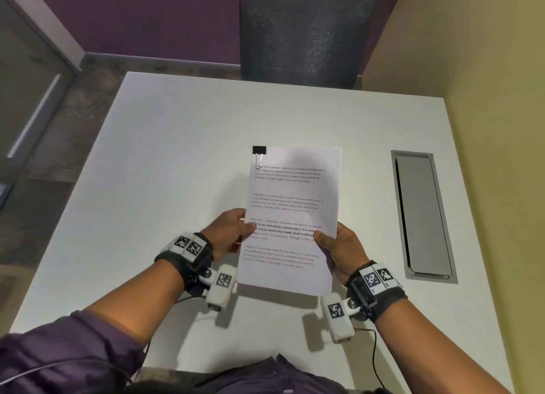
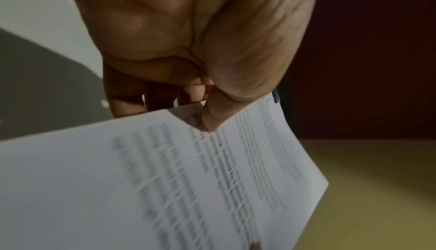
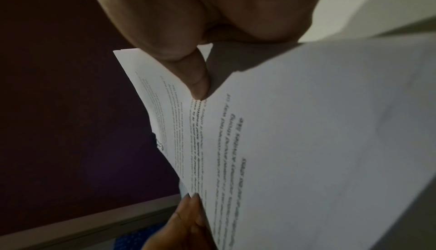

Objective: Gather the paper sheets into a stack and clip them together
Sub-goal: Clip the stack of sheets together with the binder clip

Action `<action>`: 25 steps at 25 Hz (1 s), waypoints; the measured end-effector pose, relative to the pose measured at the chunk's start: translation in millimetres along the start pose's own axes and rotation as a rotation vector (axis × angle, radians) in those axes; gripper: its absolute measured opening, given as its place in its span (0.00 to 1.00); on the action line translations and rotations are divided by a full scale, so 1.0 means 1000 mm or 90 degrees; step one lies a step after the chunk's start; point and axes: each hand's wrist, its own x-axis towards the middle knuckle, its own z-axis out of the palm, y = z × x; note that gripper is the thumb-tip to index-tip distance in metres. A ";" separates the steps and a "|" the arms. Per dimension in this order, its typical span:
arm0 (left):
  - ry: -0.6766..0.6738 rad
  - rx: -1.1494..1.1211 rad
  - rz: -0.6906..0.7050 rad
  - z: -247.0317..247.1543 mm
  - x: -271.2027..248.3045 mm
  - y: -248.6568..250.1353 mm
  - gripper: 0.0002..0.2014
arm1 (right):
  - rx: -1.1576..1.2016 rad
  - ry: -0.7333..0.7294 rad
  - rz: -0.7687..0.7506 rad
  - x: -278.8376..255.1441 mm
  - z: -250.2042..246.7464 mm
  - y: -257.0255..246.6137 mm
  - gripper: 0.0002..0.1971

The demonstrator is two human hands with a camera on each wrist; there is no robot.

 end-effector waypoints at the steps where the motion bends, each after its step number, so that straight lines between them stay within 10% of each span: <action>1: 0.003 0.022 -0.007 0.005 0.003 -0.014 0.10 | -0.004 0.017 0.018 0.008 -0.001 0.006 0.15; 13: 0.164 0.176 0.098 -0.001 0.076 -0.035 0.16 | -0.239 0.109 0.075 0.074 0.002 0.030 0.33; 19: 0.116 0.741 0.127 -0.020 0.074 -0.092 0.48 | -0.839 0.047 0.006 0.067 -0.003 0.064 0.44; 25: 0.132 0.799 0.173 -0.025 0.095 -0.073 0.38 | -0.936 0.048 -0.015 0.088 -0.001 0.057 0.43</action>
